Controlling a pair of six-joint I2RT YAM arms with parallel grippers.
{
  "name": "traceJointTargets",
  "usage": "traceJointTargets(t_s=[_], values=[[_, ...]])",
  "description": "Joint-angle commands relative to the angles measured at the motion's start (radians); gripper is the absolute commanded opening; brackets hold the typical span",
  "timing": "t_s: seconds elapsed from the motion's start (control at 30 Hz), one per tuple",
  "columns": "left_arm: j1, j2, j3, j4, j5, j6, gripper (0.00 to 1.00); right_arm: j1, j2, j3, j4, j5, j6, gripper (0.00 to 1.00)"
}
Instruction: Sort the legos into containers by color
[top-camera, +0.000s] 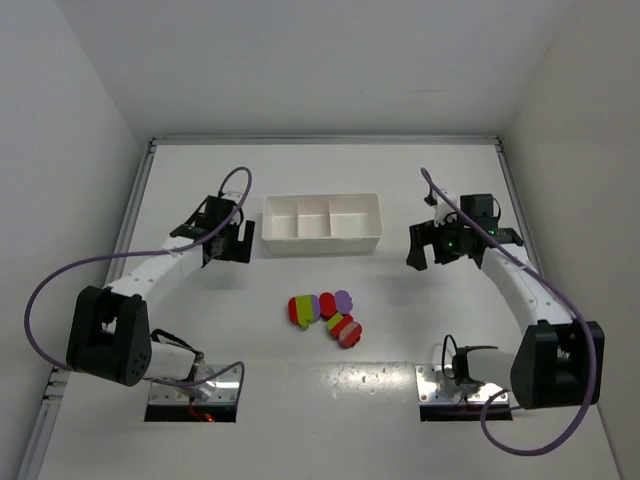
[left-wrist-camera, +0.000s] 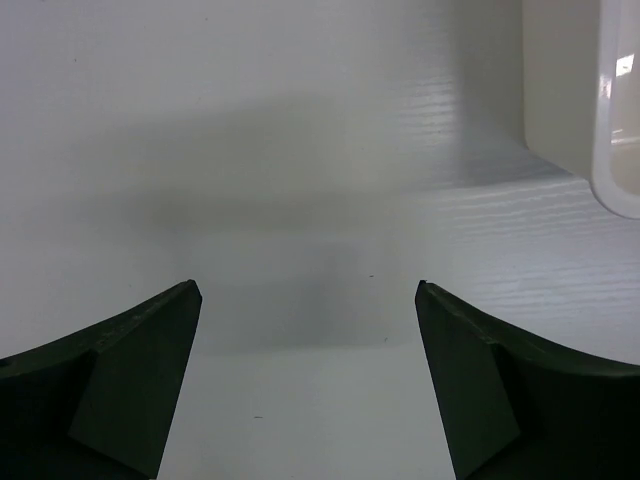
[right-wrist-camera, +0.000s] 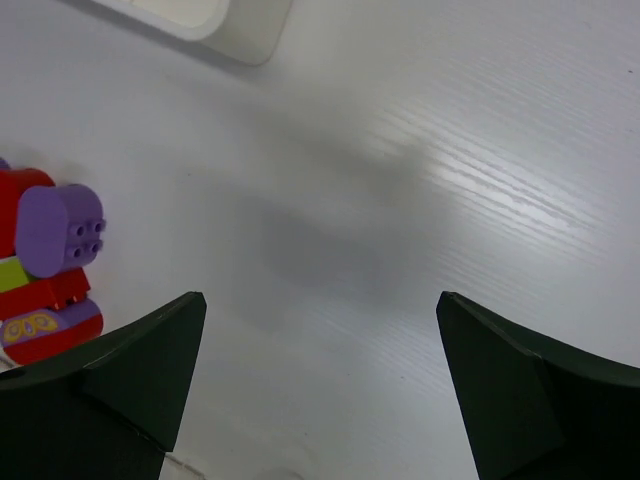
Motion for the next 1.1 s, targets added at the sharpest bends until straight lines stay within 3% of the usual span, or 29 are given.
traceJointTargets(t_s=[0.0, 0.1, 0.23, 0.33, 0.4, 0.5, 0.7, 0.87, 1.07], values=[[0.005, -0.006, 0.047, 0.021, -0.014, -0.007, 0.95, 0.023, -0.043, 0.000, -0.038, -0.128, -0.084, 0.99], [0.005, 0.003, 0.070, 0.012, -0.013, 0.016, 0.95, 0.083, -0.054, 0.023, -0.090, -0.227, -0.164, 0.97], [0.005, 0.003, 0.123, -0.014, 0.067, 0.091, 0.95, 0.210, -0.023, 0.049, -0.110, -0.237, -0.259, 0.97], [-0.007, -0.029, 0.142, -0.039, 0.248, 0.178, 0.95, 0.313, 0.015, 0.098, -0.121, -0.187, -0.328, 0.96], [-0.082, -0.065, 0.156, -0.049, 0.360, 0.235, 0.95, 0.347, 0.061, 0.119, -0.121, -0.162, -0.338, 0.96], [-0.219, -0.130, 0.180, -0.049, 0.398, 0.257, 0.95, 0.347, 0.092, 0.139, -0.078, -0.107, -0.273, 0.96], [-0.463, -0.142, 0.134, -0.092, 0.461, 0.318, 0.91, 0.257, 0.080, 0.080, 0.025, -0.026, 0.016, 0.99], [-0.642, -0.132, 0.038, -0.028, 0.380, 0.347, 0.91, 0.142, 0.061, 0.057, 0.053, -0.046, 0.129, 0.99], [-0.713, -0.061, -0.027, 0.104, 0.314, 0.406, 0.91, -0.022, 0.070, 0.067, 0.053, -0.118, 0.196, 0.99]])
